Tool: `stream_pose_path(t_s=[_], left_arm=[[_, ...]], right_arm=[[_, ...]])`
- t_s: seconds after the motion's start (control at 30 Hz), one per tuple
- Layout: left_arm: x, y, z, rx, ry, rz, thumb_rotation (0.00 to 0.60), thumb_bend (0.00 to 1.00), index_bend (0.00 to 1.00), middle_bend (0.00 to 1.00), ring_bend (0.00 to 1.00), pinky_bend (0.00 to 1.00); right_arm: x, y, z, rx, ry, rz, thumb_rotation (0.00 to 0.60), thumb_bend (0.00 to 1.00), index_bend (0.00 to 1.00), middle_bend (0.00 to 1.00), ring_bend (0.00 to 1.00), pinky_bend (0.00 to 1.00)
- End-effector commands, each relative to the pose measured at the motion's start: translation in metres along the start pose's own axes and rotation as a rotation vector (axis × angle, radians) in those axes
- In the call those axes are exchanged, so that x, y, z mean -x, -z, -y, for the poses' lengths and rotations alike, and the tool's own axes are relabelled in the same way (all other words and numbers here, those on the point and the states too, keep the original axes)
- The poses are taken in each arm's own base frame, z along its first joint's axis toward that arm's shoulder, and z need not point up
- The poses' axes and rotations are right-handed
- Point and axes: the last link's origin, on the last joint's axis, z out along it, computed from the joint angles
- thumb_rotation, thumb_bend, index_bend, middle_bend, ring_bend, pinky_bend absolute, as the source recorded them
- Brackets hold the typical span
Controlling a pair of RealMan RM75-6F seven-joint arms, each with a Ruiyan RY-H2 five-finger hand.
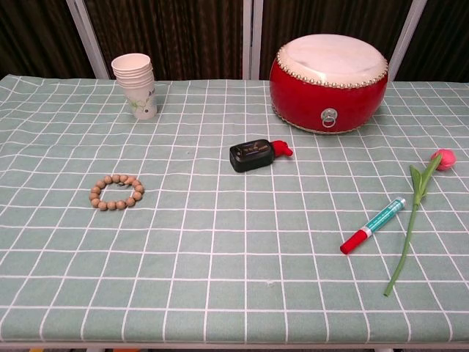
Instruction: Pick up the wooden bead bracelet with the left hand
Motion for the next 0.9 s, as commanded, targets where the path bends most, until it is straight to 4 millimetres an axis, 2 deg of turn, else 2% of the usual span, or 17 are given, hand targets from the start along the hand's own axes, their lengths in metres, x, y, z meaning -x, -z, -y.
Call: stream_pose_path(t_s=[0.03,0.23,0.33,0.47,0.67,0.8,0.9], left_arm=[[0.0,-0.001,-0.001,-0.002,-0.008,-0.001,0.6,0.24,0.29,0.26,0.08,0.02],[0.001,-0.003,-0.005,0.018,-0.012,0.009,0.6,0.24,0.29,0.26,0.08,0.02],[0.001,-0.014,-0.016,0.075,-0.009,-0.007,0.6,0.24,0.3,0.26,0.08,0.02],[0.008,-0.038,-0.046,0.238,-0.045,0.004,0.6,0.24,0.32,0.29,0.09,0.02],[0.026,-0.073,-0.101,0.533,-0.141,0.058,0.6,0.24,0.38,0.36,0.09,0.02],[0.051,-0.094,-0.129,0.669,-0.197,0.134,0.6,0.24,0.4,0.39,0.12,0.02],[0.071,-0.106,-0.143,0.694,-0.208,0.19,0.6,0.24,0.41,0.4,0.12,0.03]], right_arm=[[0.0,-0.001,0.0,-0.002,0.001,0.001,0.6,0.17,0.0,0.0,0.0,0.0],[-0.004,0.001,-0.002,0.008,-0.005,-0.015,0.6,0.17,0.0,0.0,0.0,0.0],[-0.008,0.001,-0.003,0.007,-0.002,-0.036,0.6,0.17,0.0,0.0,0.0,0.0],[-0.014,-0.003,-0.002,-0.003,0.001,-0.06,0.6,0.17,0.0,0.0,0.0,0.0],[-0.021,-0.004,-0.001,-0.013,0.012,-0.074,0.6,0.17,0.0,0.0,0.0,0.0],[-0.021,-0.002,-0.002,-0.005,0.006,-0.074,0.6,0.17,0.0,0.0,0.0,0.0],[-0.02,-0.001,-0.004,0.006,0.001,-0.071,0.6,0.17,0.0,0.0,0.0,0.0]])
